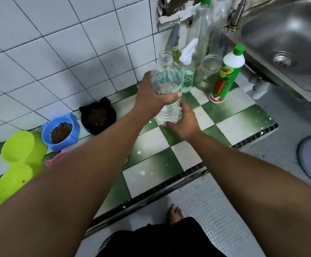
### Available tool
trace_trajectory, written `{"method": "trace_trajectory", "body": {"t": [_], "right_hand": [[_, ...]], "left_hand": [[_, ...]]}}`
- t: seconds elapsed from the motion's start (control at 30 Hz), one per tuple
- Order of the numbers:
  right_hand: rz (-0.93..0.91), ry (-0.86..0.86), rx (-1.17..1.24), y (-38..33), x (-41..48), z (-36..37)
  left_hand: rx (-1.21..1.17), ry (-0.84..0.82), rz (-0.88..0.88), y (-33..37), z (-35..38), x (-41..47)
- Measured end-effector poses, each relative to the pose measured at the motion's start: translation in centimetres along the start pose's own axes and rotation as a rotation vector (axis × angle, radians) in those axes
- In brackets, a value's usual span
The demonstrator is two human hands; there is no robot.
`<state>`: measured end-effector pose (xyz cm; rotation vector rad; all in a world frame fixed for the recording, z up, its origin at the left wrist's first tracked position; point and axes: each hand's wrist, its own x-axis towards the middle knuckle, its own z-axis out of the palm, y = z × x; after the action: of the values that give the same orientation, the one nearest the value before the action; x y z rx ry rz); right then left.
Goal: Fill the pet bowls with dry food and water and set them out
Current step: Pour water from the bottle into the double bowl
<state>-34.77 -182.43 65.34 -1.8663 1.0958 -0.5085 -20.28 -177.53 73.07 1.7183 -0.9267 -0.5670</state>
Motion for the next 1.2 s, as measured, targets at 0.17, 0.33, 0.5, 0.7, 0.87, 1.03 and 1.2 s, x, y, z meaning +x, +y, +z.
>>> {"method": "trace_trajectory", "body": {"t": [0.17,0.33,0.5,0.7,0.87,1.03,1.2], "right_hand": [[-0.013,0.019,0.109,-1.5,-0.9,1.2],[-0.006,0.047,0.062,-3.1,-0.8,3.3],[-0.106,0.079,0.021,-5.6,-1.3,5.5],[-0.308,0.021,-0.125,-9.9,-2.8,9.0],[-0.424,-0.094,-0.309,-12.9,-3.2,12.3],[-0.514,-0.148,-0.475,-15.3,-3.1,15.5],[-0.543,-0.172,-0.585,-16.6,-2.4,18.0]], "left_hand": [[-0.1,0.126,-0.027,0.3,-1.0,-1.3],[-0.208,0.26,-0.048,1.2,-3.4,-2.8],[-0.338,0.367,-0.092,1.5,-7.1,-4.9],[-0.512,0.517,-0.153,-0.6,-13.3,-7.4],[-0.591,0.643,-0.264,-3.6,-18.3,-9.3],[-0.655,0.753,-0.4,-6.5,-23.3,-10.7],[-0.771,0.699,-0.505,-8.4,-26.8,-11.0]]}}
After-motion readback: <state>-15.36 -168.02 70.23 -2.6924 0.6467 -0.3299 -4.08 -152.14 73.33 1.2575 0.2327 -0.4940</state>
